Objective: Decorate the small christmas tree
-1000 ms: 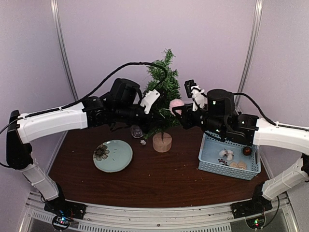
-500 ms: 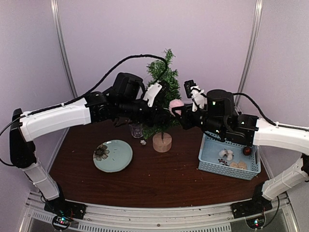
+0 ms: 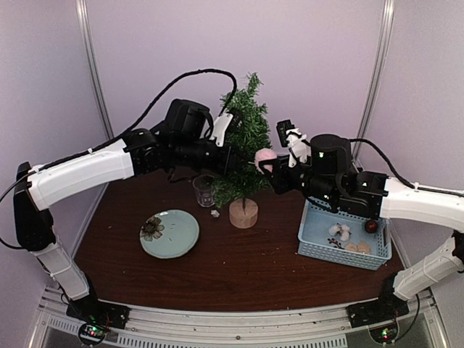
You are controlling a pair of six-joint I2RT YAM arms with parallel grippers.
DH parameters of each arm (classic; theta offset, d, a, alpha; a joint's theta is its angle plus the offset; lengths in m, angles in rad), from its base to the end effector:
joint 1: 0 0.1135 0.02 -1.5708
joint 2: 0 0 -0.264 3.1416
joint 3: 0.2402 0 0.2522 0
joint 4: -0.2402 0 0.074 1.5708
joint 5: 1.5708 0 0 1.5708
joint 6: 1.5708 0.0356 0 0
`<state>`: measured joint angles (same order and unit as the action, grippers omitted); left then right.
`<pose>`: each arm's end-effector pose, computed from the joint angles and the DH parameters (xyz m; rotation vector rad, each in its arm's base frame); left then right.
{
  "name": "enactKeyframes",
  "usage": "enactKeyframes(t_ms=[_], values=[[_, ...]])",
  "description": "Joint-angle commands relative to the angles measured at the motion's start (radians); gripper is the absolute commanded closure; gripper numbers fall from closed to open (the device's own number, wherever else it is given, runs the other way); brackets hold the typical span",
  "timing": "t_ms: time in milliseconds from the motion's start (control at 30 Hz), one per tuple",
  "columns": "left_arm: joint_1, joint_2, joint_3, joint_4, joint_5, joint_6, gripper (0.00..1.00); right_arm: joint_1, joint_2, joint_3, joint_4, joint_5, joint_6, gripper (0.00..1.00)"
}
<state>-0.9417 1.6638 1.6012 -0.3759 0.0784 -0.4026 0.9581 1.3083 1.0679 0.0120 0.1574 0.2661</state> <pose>0.2283 -0.3185 0.3744 0.6197 2.0433 -0.9103 0.1829 0.2504 0.3437 -0.5194 1.7830 0.7262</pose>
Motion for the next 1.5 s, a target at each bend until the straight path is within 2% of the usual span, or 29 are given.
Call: enactKeyframes(t_ms=[0,467,767,1200,1367,1467], values=[[0.033,-0.009,-0.001,0.010,-0.003,-0.084,1.00,0.007,-0.007,-0.011,0.011,0.024,-0.017,1.00],[0.060,-0.066,-0.090,0.077,0.071,-0.137,1.00,0.007,-0.017,-0.022,0.010,0.032,-0.031,1.00],[0.063,-0.138,-0.162,0.039,0.010,-0.121,1.00,0.007,-0.026,-0.028,0.010,0.045,-0.031,1.00],[0.079,-0.133,-0.187,-0.013,-0.050,-0.127,1.00,0.007,-0.030,-0.037,-0.004,0.079,-0.025,1.00],[0.080,-0.141,-0.179,0.018,-0.006,-0.066,1.00,0.008,-0.029,-0.030,-0.004,0.069,-0.027,1.00],[0.080,-0.148,-0.167,0.009,-0.028,-0.039,1.00,0.007,-0.025,-0.024,0.000,0.067,-0.030,1.00]])
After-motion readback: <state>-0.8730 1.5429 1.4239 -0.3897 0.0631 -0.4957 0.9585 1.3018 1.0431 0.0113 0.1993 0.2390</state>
